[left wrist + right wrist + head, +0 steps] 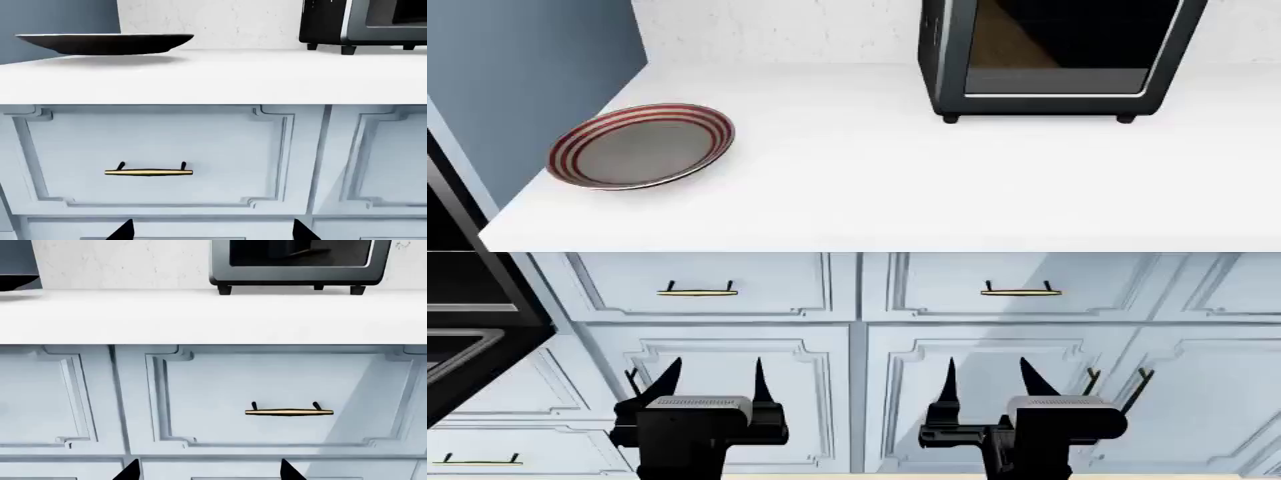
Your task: Pick the broccoli from the top rack in the oven and place it on the plate on the counter.
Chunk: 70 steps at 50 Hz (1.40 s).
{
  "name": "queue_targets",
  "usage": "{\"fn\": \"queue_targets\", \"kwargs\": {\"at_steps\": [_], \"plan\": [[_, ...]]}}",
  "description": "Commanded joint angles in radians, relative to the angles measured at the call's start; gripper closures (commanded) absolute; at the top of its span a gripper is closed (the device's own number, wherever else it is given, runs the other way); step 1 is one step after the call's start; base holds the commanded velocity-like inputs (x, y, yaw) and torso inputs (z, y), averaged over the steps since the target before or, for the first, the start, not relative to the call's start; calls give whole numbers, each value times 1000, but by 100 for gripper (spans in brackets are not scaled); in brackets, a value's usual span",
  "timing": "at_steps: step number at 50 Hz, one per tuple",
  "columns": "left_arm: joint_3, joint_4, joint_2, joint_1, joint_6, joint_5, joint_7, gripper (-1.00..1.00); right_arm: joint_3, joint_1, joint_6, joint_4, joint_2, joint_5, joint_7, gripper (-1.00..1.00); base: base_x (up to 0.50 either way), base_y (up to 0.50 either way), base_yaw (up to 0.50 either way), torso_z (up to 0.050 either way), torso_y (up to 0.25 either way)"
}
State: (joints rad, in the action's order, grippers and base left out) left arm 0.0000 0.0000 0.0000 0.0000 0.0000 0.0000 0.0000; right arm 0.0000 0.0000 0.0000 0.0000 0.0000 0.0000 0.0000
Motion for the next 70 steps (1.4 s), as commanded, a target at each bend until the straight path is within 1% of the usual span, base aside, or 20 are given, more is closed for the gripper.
{"fn": "queue_targets", "kwargs": {"at_steps": [1, 14, 18, 25, 27, 32, 34, 35, 36, 38, 39, 40, 41, 43, 47, 51, 54, 56, 58, 70], "plan": [[20, -1, -17, 1, 4, -12, -19, -100, -31, -1, -9, 1, 17, -10, 27, -100, 0, 0, 0, 0, 0], [35, 23, -43, -3, -22, -91, -61, -100, -67, 0, 21, -18, 50, 15, 82, -100, 0, 0, 0, 0, 0], [76, 136, -74, 41, -43, -67, -47, -100, -66, -24, 51, -112, 59, 34, 90, -100, 0, 0, 0, 0, 0], [77, 436, -95, 53, -197, -61, -84, -100, -68, -12, 354, -434, 60, 80, 132, -100, 0, 0, 0, 0, 0], [79, 618, -100, 18, -335, -67, -99, -100, -59, 23, 521, -594, 62, 112, 147, -100, 0, 0, 0, 0, 0], [114, 935, -87, -175, -722, -62, -140, -100, 2, 220, 932, -889, 56, 217, 191, -100, 0, 0, 0, 0, 0], [127, 977, -89, -228, -798, -52, -154, -100, 15, 264, 997, -931, 54, 242, 197, -100, 0, 0, 0, 0, 0], [122, 1046, -72, -378, -948, -53, -179, -100, 61, 407, 1147, -1030, 37, 300, 204, -100, 0, 0, 0, 0, 0], [107, 1047, -77, -442, -1020, -96, -205, -100, 77, 467, 1271, -1047, 49, 360, 246, -100, 0, 0, 0, 0, 0], [59, 1047, -204, -657, -1173, -365, -469, -100, 184, 649, 1412, -1047, 105, 660, 493, -100, 0, 0, 0, 0, 0], [52, 1047, -272, -679, -1161, -515, -619, -100, 205, 659, 1420, -1046, 121, 810, 557, -100, 0, 0, 0, 0, 0], [-18, 1046, -270, -826, -1311, -665, -749, -100, 304, 794, 1568, -1028, 74, 960, 639, -100, 0, 0, 0, 0, 0], [-46, 1045, -268, -911, -1404, -815, -808, -100, 306, 847, 1569, -975, 111, 1110, 784, -100, 0, 0, 0, 0, 0], [-115, 1029, -236, -1035, -1512, -920, -844, -100, 297, 950, 1562, -871, 166, 1410, 1048, -100, 0, 0, 0, 0, 0], [-105, 967, -241, -1162, -1545, -946, -860, -100, 238, 1081, 1522, -759, 211, 1635, 1221, -100, 0, 0, 0, 0, 0], [-97, 932, -238, -1234, -1556, -974, -892, -100, 195, 1148, 1501, -709, 220, 1666, 1246, -100, 0, 0, 0, 0, 0], [-77, 878, -252, -1368, -1564, -1036, -952, -100, 149, 1249, 1480, -654, 230, 1718, 1288, -100, 0, 0, 0, 0, 0], [-75, 872, -259, -1371, -1557, -1060, -973, -100, 144, 1249, 1474, -654, 234, 1720, 1290, -100, 0, 0, 0, 0, 0], [-38, 830, -268, -1465, -1547, -1053, -980, -100, 125, 1323, 1464, -619, 241, 1732, 1293, -100, 0, 0, 0, 0, 0], [56, 760, -321, -1547, -1454, -995, -949, -100, 111, 1390, 1438, -604, 264, 1692, 1249, -100, 0, 0, 0, 0, 0]]}}
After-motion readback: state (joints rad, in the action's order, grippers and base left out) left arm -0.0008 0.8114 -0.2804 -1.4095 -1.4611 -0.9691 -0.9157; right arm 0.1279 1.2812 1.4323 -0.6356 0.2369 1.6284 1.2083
